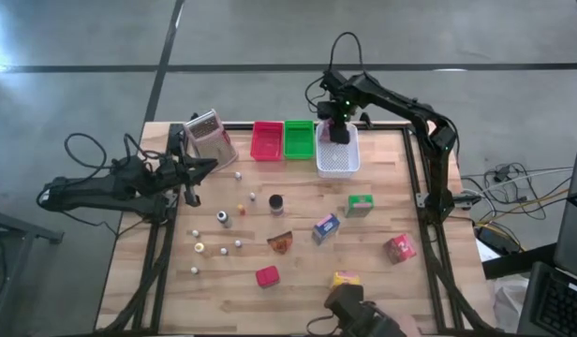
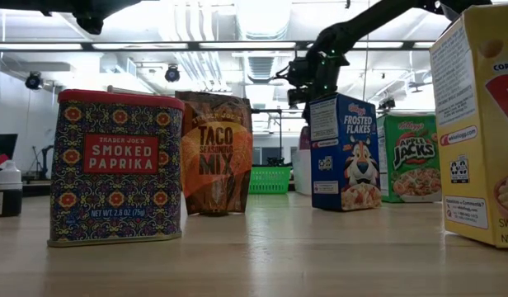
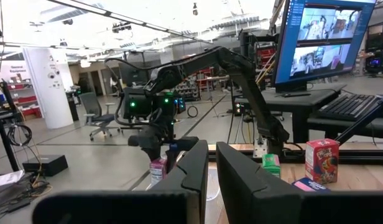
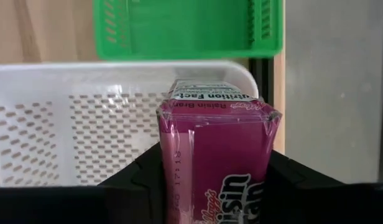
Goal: Pick & Place Kitchen Items
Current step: Put the purple cereal box into the white bin
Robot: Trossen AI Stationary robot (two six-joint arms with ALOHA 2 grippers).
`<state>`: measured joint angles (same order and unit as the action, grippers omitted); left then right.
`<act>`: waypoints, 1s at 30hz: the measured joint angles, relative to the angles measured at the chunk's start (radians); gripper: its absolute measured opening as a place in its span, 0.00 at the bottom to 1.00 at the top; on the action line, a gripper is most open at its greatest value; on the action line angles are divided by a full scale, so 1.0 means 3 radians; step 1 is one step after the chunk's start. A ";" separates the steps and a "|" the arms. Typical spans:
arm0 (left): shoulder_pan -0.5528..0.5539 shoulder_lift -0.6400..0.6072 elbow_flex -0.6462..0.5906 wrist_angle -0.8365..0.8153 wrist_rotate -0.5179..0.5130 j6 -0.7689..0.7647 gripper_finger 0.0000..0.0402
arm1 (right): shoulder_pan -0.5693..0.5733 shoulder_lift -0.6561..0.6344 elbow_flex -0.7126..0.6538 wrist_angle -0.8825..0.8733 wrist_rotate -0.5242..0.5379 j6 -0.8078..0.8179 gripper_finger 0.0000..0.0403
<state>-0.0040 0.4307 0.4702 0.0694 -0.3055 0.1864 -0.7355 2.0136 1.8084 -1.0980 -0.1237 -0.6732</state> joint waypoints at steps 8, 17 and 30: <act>0.0000 -0.0001 0.0000 -0.0009 0.0000 0.0001 0.10 | 0.0043 0.0000 -0.0086 0.0071 0.0062 0.0053 0.38; 0.0001 -0.0001 0.0000 -0.0012 0.0000 0.0001 0.10 | 0.0045 0.0000 -0.0195 0.0193 0.0072 0.0031 0.42; 0.0001 -0.0001 0.0000 -0.0014 0.0000 0.0014 0.10 | 0.0036 0.0001 -0.0170 0.0191 0.0229 -0.0053 0.40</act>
<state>-0.0038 0.4305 0.4702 0.0652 -0.3054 0.1905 -0.7246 2.0138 1.7573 -1.0408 -0.0551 -0.6891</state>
